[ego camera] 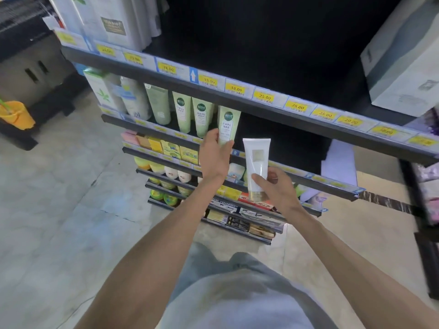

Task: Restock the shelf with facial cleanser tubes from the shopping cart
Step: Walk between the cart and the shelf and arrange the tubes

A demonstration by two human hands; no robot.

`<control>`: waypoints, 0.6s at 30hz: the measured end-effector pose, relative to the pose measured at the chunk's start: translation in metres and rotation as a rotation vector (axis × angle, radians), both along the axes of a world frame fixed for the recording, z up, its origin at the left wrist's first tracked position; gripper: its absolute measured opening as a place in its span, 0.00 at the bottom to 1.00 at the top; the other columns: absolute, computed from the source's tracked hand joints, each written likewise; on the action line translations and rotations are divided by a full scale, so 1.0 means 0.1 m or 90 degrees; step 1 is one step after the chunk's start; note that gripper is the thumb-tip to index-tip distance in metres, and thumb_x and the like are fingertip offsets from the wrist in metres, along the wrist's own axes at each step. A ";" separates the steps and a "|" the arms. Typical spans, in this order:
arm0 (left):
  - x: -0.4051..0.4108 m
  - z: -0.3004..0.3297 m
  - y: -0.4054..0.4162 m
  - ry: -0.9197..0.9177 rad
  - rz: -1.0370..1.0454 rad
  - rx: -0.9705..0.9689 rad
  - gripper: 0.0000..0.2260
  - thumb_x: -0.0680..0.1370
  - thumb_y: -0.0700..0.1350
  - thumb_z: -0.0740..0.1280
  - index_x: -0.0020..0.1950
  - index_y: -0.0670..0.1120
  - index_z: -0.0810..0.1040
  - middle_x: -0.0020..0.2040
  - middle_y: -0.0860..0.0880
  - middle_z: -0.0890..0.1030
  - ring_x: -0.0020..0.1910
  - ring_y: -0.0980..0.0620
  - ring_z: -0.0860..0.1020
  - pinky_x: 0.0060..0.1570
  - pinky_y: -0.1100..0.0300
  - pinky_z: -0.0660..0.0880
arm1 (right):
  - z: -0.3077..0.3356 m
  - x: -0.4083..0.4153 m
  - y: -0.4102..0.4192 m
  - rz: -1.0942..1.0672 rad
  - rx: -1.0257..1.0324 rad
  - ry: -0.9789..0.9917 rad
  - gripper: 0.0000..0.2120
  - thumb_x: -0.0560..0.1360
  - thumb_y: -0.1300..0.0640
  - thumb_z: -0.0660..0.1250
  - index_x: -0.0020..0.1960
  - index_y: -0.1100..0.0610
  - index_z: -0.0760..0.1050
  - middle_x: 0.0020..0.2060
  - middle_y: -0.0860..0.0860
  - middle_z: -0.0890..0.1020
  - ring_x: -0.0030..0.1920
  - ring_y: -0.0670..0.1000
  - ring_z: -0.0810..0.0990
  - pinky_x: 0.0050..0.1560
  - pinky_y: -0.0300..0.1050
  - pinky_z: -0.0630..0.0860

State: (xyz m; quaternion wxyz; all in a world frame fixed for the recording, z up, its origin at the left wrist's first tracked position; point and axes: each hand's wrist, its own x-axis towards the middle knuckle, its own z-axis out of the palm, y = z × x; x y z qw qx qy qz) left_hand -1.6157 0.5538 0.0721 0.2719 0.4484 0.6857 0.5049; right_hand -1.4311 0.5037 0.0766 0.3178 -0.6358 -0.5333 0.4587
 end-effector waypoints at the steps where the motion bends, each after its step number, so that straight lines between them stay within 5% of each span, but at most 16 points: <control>1: 0.00 -0.01 0.05 0.002 0.006 0.015 0.17 0.79 0.46 0.72 0.66 0.46 0.76 0.60 0.50 0.82 0.58 0.52 0.79 0.60 0.54 0.78 | -0.01 -0.01 0.03 -0.003 -0.003 0.003 0.18 0.76 0.48 0.74 0.62 0.52 0.74 0.48 0.43 0.82 0.45 0.43 0.83 0.38 0.41 0.83; 4: 0.03 -0.08 0.18 0.041 0.026 0.045 0.20 0.79 0.47 0.72 0.69 0.46 0.74 0.62 0.50 0.81 0.62 0.50 0.77 0.62 0.49 0.78 | -0.04 -0.02 0.11 -0.007 -0.010 0.016 0.21 0.76 0.46 0.75 0.64 0.51 0.74 0.53 0.45 0.83 0.50 0.46 0.84 0.42 0.47 0.85; 10: 0.09 -0.15 0.38 0.049 0.072 0.090 0.21 0.81 0.49 0.69 0.71 0.43 0.71 0.63 0.47 0.79 0.63 0.48 0.76 0.62 0.48 0.76 | -0.03 -0.01 0.20 0.003 0.020 -0.028 0.17 0.78 0.49 0.73 0.62 0.48 0.70 0.49 0.36 0.77 0.47 0.38 0.79 0.32 0.28 0.75; 18: 0.15 -0.35 0.50 0.095 0.118 0.070 0.20 0.81 0.43 0.70 0.71 0.42 0.70 0.66 0.46 0.78 0.66 0.46 0.76 0.62 0.47 0.77 | -0.09 0.06 0.33 0.002 0.037 -0.055 0.19 0.76 0.46 0.73 0.63 0.47 0.71 0.51 0.39 0.78 0.51 0.41 0.79 0.38 0.31 0.76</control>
